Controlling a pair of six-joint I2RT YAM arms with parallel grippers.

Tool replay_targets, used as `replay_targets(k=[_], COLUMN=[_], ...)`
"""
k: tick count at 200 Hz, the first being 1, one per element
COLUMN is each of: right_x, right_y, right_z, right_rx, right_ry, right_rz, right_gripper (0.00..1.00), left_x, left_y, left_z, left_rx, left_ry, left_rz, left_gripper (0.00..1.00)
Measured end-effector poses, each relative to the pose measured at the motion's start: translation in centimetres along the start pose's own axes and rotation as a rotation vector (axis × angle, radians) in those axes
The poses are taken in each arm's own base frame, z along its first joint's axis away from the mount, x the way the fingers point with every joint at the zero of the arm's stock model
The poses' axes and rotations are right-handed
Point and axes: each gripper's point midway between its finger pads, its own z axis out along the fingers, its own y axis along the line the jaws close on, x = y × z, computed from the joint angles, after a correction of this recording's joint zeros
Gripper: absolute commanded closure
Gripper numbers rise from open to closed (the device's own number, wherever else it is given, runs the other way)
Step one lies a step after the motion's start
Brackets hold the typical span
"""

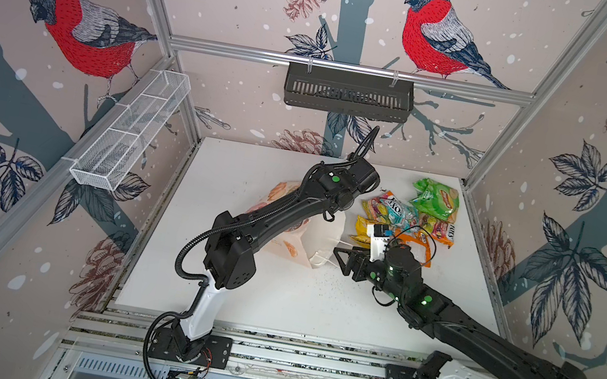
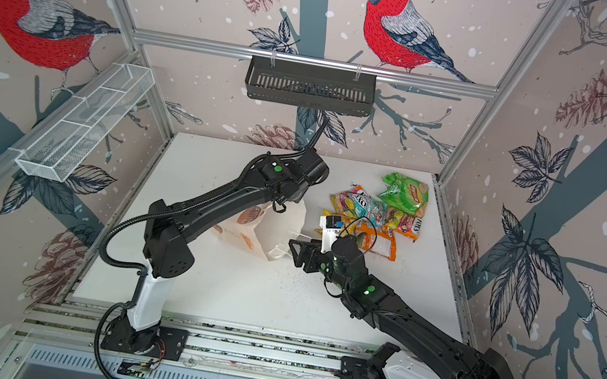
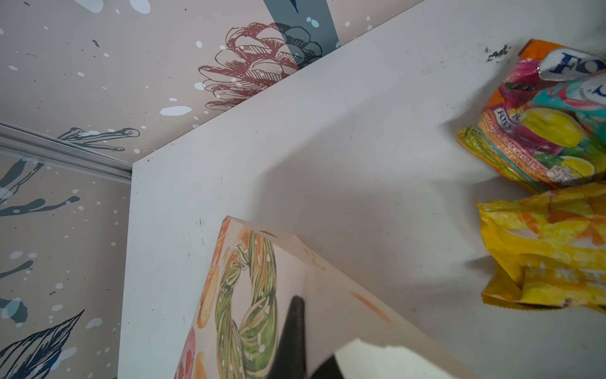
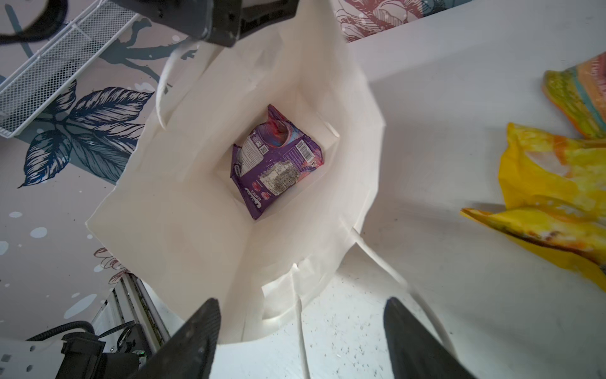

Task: Take the snacks out of the paper bag
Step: 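Lower the right gripper into the bag while the left holds the bag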

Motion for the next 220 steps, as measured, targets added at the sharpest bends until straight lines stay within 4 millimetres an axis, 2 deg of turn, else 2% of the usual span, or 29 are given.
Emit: replay_targets(k=[30,53,110,156,186,220], right_x=[0.9,2.0,4.4,5.4,6.4,7.4], right_y=[0.4,1.4,3.2,3.9,3.7,3.6], right_z=[1.3,2.3,4.5,5.9,7.1,8.0], right_rx=[0.003,-0.027,-0.036,-0.037,-0.017,-0.005], right_ry=[0.009,0.031,0.052,0.039,0.059,0.084], right_rz=[-0.017,-0.04,-0.118,-0.165,-0.192,-0.213], right_gripper=[0.42,0.48,0.51,0.54,0.55,0.54], left_x=[1.2,1.9,2.7,3.0,2.7,3.7], left_y=[-1.0,-2.0,-2.2,-1.7,-2.1,-2.8], left_z=[-1.4,-2.4,-3.2,-4.8,-5.5,-5.4], left_rx=[0.044,0.068,0.102,0.164,0.209,0.235], left_ry=[-0.012,-0.026,-0.047,-0.072,-0.087,-0.073], left_rz=[0.021,0.039,0.027,0.005,-0.002,0.032], left_gripper=[1.0,1.0,1.0,1.0,1.0,1.0])
